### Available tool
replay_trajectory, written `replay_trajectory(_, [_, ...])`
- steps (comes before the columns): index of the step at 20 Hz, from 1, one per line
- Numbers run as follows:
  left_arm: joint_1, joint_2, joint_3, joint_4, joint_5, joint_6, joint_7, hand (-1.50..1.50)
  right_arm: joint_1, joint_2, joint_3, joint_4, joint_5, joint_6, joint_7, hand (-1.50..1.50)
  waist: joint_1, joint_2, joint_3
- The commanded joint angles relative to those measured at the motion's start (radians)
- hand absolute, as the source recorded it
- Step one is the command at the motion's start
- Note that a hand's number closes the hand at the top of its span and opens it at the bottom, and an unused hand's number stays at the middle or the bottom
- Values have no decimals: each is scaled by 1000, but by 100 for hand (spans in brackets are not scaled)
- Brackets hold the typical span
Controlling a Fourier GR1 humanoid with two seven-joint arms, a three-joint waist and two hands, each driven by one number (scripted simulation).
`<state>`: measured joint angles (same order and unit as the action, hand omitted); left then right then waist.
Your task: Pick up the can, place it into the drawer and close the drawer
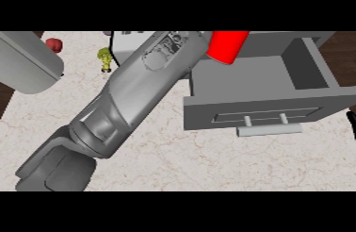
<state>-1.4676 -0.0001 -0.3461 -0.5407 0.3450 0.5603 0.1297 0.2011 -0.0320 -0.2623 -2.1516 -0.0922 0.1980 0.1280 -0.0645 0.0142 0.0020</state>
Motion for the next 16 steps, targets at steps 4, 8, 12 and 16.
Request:
replay_trajectory(4, [-37, 0, -82, 87, 72, 34, -42, 150, -46, 8, 30, 1, 20, -18, 28, -150, -18, 4, 0])
replay_trajectory(8, [10, 0, -144, 90, 96, 83, -107, 150, -57, 5, 19, 10, 12, -21, 23, -150, -29, 7, 1])
replay_trajectory(12, [-28, 0, -153, 154, 114, 73, -100, 150, -45, -7, 12, 2, 1, -3, 17, -150, -40, 10, 1])
replay_trajectory(16, [-20, 0, -181, 174, 125, 64, -126, 150, -65, -42, -32, 32, -29, 10, 19, -150, -44, 11, 1])
